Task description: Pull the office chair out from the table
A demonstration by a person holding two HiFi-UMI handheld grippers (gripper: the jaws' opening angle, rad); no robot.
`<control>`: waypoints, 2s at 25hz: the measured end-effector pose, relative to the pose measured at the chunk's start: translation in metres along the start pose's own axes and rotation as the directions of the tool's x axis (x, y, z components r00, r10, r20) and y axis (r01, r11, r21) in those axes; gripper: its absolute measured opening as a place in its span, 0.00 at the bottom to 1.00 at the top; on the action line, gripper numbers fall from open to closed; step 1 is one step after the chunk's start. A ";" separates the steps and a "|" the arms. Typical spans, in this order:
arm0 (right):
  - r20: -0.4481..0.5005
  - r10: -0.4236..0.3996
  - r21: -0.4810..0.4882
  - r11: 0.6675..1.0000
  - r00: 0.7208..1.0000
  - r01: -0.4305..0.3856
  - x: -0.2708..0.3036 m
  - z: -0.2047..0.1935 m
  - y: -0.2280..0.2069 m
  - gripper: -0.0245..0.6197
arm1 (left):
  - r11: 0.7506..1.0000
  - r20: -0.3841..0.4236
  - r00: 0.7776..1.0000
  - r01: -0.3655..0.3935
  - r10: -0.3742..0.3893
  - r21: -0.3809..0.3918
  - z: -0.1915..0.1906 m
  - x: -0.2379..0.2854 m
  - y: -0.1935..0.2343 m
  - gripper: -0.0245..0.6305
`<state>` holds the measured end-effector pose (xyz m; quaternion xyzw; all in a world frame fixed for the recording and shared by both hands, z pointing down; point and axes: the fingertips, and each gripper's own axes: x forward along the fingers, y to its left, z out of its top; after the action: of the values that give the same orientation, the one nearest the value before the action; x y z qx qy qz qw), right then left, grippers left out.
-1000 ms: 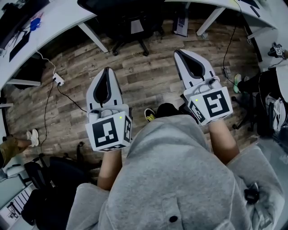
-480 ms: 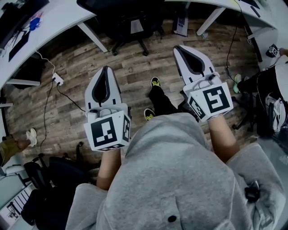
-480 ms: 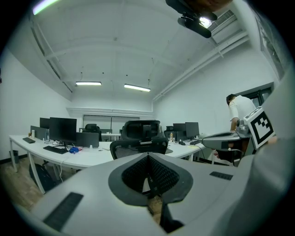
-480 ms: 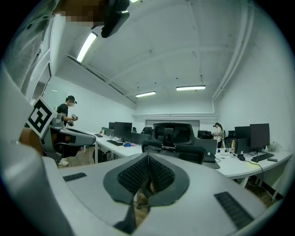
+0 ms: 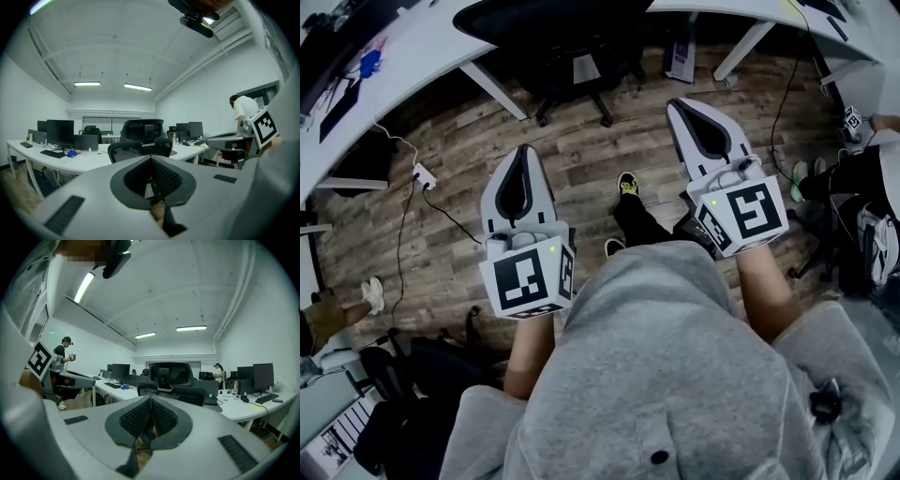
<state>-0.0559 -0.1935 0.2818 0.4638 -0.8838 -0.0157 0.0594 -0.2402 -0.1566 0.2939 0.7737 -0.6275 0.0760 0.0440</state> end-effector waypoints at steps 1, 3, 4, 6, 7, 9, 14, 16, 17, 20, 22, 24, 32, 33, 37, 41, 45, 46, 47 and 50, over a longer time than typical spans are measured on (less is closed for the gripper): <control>-0.004 -0.003 0.002 1.000 1.000 0.003 0.004 -0.001 -0.005 0.08 | 1.000 -0.004 1.000 0.002 -0.002 0.002 0.000 0.007 0.000 0.05; -0.010 -0.011 0.005 1.000 1.000 0.011 0.013 -0.002 -0.016 0.08 | 1.000 -0.014 1.000 0.003 -0.003 0.005 0.000 0.020 0.002 0.05; -0.011 -0.014 0.006 1.000 1.000 0.014 0.018 -0.003 -0.022 0.08 | 1.000 -0.019 1.000 0.002 -0.002 0.005 0.000 0.028 0.003 0.05; -0.016 -0.019 0.009 1.000 1.000 0.019 0.028 -0.004 -0.034 0.08 | 1.000 -0.027 1.000 0.001 0.000 0.003 -0.001 0.045 0.006 0.05; -0.020 -0.022 0.011 1.000 1.000 0.023 0.033 -0.005 -0.041 0.08 | 1.000 -0.031 1.000 0.001 -0.001 0.001 -0.001 0.053 0.007 0.05; -0.030 -0.032 0.015 0.999 0.999 0.032 0.044 -0.008 -0.055 0.08 | 1.000 -0.039 0.999 0.005 -0.005 0.003 0.000 0.071 0.007 0.05; -0.050 -0.032 0.017 0.999 0.998 0.033 0.073 -0.015 -0.082 0.08 | 1.000 -0.058 0.998 0.000 0.001 0.012 0.004 0.112 0.013 0.05; -0.055 -0.030 0.016 0.999 0.998 0.031 0.085 -0.016 -0.093 0.08 | 1.000 -0.059 0.998 -0.008 0.009 0.014 0.008 0.127 0.017 0.05; -0.055 -0.030 0.020 0.999 0.998 0.031 0.090 -0.016 -0.100 0.08 | 1.000 -0.059 0.998 -0.012 0.013 0.016 0.011 0.133 0.018 0.05; -0.054 -0.031 0.037 0.999 0.998 0.033 0.103 -0.014 -0.118 0.08 | 1.000 -0.062 0.998 -0.020 0.021 0.021 0.017 0.151 0.021 0.05; -0.051 -0.032 0.025 0.999 0.998 0.033 0.112 -0.011 -0.129 0.08 | 0.999 -0.063 0.998 -0.025 0.026 0.022 0.019 0.161 0.021 0.05; -0.045 -0.025 0.005 1.000 0.999 0.025 0.120 -0.006 -0.139 0.08 | 0.999 -0.065 0.997 -0.032 0.033 0.022 0.022 0.170 0.021 0.05; 0.006 0.011 -0.040 0.999 1.000 -0.011 0.143 0.016 -0.172 0.08 | 0.997 -0.058 0.996 -0.061 0.064 0.039 0.032 0.194 0.015 0.05; 0.011 0.016 -0.040 0.999 1.000 -0.015 0.145 0.017 -0.174 0.08 | 0.997 -0.057 0.996 -0.067 0.069 0.042 0.034 0.197 0.014 0.05; 0.026 0.032 -0.047 0.998 0.999 -0.031 0.150 0.018 -0.184 0.08 | 0.995 -0.049 0.995 -0.083 0.086 0.061 0.041 0.205 0.008 0.05; 0.052 0.048 -0.050 0.998 0.998 -0.045 0.157 0.020 -0.192 0.08 | 0.990 -0.035 0.993 -0.113 0.116 0.090 0.048 0.211 0.010 0.05; 0.067 0.064 -0.044 0.997 0.996 -0.061 0.166 0.021 -0.193 0.08 | 0.984 -0.039 0.988 -0.145 0.150 0.099 0.049 0.216 0.018 0.05; 0.070 0.070 -0.046 0.997 0.995 -0.067 0.169 0.022 -0.193 0.08 | 0.983 -0.039 0.987 -0.152 0.157 0.100 0.050 0.218 0.021 0.05; 0.072 0.076 -0.051 0.996 0.995 -0.072 0.173 0.023 -0.194 0.08 | 0.982 -0.038 0.986 -0.157 0.162 0.104 0.052 0.220 0.023 0.05; 0.072 0.092 -0.088 0.992 0.993 -0.086 0.184 0.028 -0.194 0.08 | 0.980 -0.038 0.985 -0.162 0.167 0.119 0.057 0.226 0.031 0.05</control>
<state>-0.0038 -0.4559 0.2547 0.4200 -0.9038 -0.0681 0.0458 -0.2215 -0.3900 0.2762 0.7183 -0.6826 0.1341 0.0076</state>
